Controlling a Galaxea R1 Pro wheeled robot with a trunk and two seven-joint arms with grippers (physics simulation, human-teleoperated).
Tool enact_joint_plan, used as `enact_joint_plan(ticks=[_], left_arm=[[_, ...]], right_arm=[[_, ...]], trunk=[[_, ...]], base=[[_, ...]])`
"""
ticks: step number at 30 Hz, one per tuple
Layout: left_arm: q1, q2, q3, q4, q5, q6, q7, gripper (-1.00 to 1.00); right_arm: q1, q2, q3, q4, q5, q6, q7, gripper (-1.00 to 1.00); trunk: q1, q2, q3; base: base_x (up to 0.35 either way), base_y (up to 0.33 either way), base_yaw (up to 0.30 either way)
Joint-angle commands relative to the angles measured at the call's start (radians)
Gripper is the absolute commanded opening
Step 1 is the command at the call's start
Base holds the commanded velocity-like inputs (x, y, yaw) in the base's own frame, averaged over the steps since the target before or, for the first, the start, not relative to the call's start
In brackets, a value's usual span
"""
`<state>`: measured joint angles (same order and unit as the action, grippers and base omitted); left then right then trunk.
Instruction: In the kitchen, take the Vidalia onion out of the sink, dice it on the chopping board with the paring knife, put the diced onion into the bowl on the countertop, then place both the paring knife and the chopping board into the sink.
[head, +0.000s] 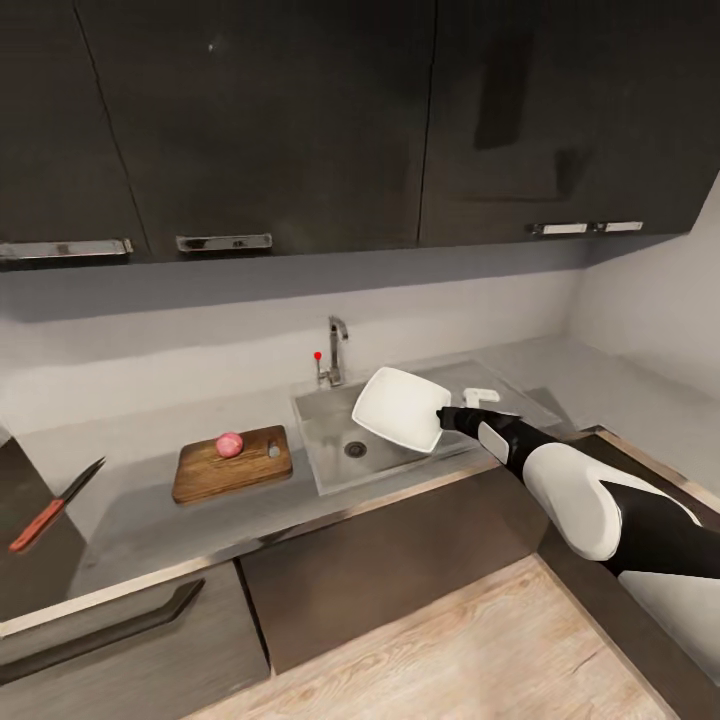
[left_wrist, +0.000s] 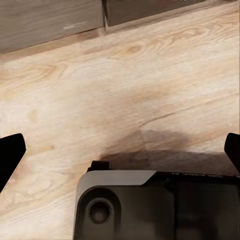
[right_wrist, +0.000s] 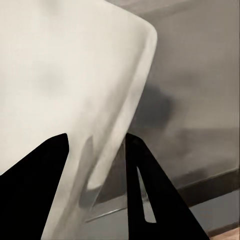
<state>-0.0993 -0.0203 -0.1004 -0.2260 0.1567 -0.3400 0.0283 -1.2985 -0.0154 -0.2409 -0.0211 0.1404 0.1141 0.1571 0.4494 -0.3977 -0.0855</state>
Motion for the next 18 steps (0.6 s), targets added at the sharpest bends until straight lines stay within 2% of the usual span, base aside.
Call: enact_joint_plan(ticks=[1, 10, 18], left_arm=[[-0.001, 0.000, -0.009, 0.001, 0.009, -0.004, 0.003, 1.00], [-0.001, 0.000, -0.009, 0.001, 0.009, -0.004, 0.003, 1.00], [-0.001, 0.000, -0.009, 0.001, 0.009, -0.004, 0.003, 1.00]], right_arm=[[-0.001, 0.000, -0.012, -0.002, 0.010, 0.006, 0.003, -1.00], [-0.001, 0.000, -0.012, -0.002, 0.010, 0.006, 0.004, -1.00], [-0.001, 0.000, -0.012, -0.002, 0.010, 0.006, 0.004, -1.00]], trunk=[[0.001, -0.002, -0.002], [0.001, -0.002, -0.003], [0.001, -0.002, -0.008]], base=[[0.000, 0.300, 0.000], [0.000, 0.300, 0.019], [0.000, 0.300, 0.141]])
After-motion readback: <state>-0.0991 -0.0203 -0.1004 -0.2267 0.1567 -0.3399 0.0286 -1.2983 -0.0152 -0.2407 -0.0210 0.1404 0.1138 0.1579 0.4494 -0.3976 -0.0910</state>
